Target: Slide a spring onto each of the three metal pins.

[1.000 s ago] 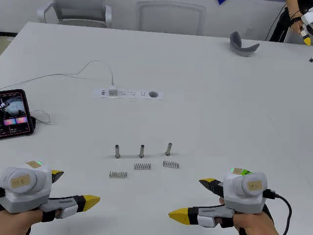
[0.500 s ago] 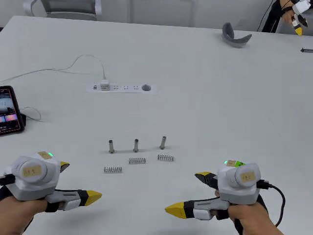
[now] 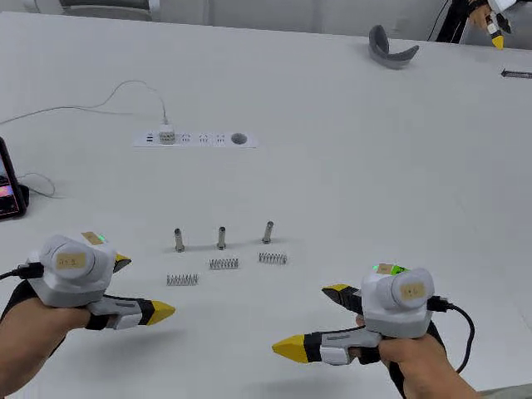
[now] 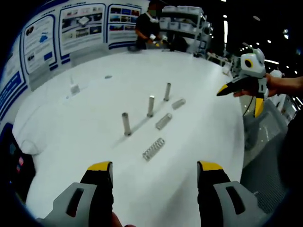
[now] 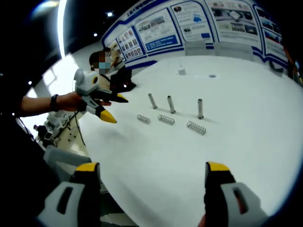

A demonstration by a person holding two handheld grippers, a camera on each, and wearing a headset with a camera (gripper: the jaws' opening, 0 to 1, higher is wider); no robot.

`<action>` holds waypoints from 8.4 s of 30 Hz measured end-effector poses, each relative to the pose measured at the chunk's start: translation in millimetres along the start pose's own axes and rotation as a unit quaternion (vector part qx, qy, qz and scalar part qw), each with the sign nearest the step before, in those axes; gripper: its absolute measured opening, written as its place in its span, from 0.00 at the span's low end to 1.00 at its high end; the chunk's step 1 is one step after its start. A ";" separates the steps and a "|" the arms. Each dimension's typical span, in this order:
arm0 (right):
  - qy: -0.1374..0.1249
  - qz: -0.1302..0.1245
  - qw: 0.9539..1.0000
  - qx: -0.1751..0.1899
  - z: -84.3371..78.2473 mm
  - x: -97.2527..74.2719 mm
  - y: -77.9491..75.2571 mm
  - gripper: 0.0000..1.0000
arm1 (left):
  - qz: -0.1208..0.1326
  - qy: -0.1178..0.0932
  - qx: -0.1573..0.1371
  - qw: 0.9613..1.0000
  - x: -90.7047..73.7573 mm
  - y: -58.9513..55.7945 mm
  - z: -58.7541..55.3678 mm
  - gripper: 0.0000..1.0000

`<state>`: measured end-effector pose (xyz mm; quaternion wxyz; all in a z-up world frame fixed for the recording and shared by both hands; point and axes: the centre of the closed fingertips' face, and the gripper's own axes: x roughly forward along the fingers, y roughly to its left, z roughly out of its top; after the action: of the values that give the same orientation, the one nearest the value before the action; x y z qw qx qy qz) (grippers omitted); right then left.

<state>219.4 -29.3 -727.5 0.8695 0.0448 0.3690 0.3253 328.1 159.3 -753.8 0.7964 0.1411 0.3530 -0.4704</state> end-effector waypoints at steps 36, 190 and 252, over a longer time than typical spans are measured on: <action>-0.002 -0.007 1.000 0.010 -1.0 -6.8 -7.3 0.93 | -0.052 0.025 0.036 0.998 55.4 -9.6 3.2 0.47; -0.104 0.192 0.973 0.078 81.6 8.5 74.0 0.12 | -0.090 -0.062 0.141 0.984 -14.3 -148.1 76.2 0.09; 0.164 0.265 0.886 -0.342 72.2 46.0 116.1 0.12 | -0.068 -0.109 0.079 0.989 -47.8 -117.6 54.2 0.17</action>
<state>229.8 101.1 -666.5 0.6392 -0.2134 0.3464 0.6526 236.7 99.3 -669.4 0.7825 0.1265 0.2346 -0.5627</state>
